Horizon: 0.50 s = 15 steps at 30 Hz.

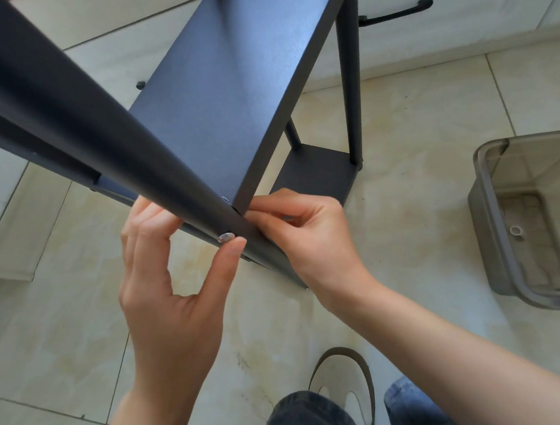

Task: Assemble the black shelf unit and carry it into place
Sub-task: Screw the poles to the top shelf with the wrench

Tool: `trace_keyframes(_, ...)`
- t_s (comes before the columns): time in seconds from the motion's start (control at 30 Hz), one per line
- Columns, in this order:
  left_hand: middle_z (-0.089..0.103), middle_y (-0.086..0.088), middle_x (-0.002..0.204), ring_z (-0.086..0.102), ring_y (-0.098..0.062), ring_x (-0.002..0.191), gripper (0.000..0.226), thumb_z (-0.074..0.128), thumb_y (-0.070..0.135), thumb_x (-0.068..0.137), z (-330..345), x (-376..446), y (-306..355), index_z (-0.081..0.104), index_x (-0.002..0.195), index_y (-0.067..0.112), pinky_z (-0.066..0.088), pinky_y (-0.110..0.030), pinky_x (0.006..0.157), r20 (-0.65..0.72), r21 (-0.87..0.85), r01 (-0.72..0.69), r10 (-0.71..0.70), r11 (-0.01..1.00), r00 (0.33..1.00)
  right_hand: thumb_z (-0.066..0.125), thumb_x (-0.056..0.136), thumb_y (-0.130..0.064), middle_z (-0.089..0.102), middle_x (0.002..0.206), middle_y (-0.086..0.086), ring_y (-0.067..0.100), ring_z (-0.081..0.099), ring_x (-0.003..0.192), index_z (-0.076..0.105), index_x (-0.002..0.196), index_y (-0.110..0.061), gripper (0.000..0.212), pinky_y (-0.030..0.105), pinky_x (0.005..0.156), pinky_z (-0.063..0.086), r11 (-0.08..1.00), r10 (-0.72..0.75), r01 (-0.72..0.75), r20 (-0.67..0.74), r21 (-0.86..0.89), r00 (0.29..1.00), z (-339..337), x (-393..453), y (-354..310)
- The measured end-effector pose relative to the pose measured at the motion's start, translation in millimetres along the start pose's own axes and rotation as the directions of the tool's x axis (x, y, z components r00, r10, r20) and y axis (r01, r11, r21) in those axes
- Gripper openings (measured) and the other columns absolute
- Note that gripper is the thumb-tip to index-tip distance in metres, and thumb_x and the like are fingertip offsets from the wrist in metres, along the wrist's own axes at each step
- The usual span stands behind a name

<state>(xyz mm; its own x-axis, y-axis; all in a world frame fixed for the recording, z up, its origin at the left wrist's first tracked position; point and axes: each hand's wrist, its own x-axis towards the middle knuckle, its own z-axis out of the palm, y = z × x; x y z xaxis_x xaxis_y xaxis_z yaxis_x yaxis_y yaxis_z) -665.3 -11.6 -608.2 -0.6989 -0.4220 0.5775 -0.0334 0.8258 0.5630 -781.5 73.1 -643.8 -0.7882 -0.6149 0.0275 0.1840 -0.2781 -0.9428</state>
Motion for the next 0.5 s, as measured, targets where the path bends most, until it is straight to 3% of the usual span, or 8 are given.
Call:
trace_keyframes(0.13, 0.057, 0.0, 0.124, 0.051, -0.033, 0.133, 0.029, 0.064, 0.032, 0.099, 0.0, 0.1, -0.7, 0.049, 0.123, 0.026, 0.037, -0.037, 0.114, -0.004, -0.003, -0.019, 0.019, 1.0, 1.0, 0.062, 0.083, 0.0, 0.059, 0.058, -0.025, 0.009, 0.044, 0.059, 0.066, 0.064, -0.037, 0.041, 0.013, 0.055, 0.037, 0.998, -0.02, 0.025, 0.096, -0.053, 0.995, 2.1, 6.7, -8.1)
trace_keyframes(0.23, 0.057, 0.002, 0.125, 0.051, -0.033, 0.132, 0.028, 0.063, 0.033, 0.099, 0.4, 0.0, -0.3, 0.049, 0.123, 0.027, 0.037, -0.04, 0.115, -0.014, -0.009, -0.025, 0.025, 1.0, 1.0, 0.061, 0.084, 0.003, 0.054, 0.05, -0.024, 0.002, 0.038, 0.05, 0.061, 0.059, -0.038, 0.048, 0.008, 0.051, 0.033, 0.997, -0.002, 0.01, 0.109, -0.071, 0.994, 1.4, 8.2, -9.2)
trace_keyframes(0.5, 0.056, 0.006, 0.124, 0.051, -0.032, 0.132, 0.028, 0.064, 0.031, 0.098, 0.9, 0.2, 0.2, 0.049, 0.121, 0.029, 0.035, -0.034, 0.115, -0.007, 0.002, -0.017, 0.017, 1.0, 1.0, 0.074, 0.083, -0.009, 0.067, 0.069, -0.022, 0.01, 0.05, 0.062, 0.079, 0.083, -0.022, 0.014, 0.015, 0.06, 0.04, 0.978, -0.03, 0.033, 0.019, -0.204, 0.999, -10.3, 7.3, -7.0)
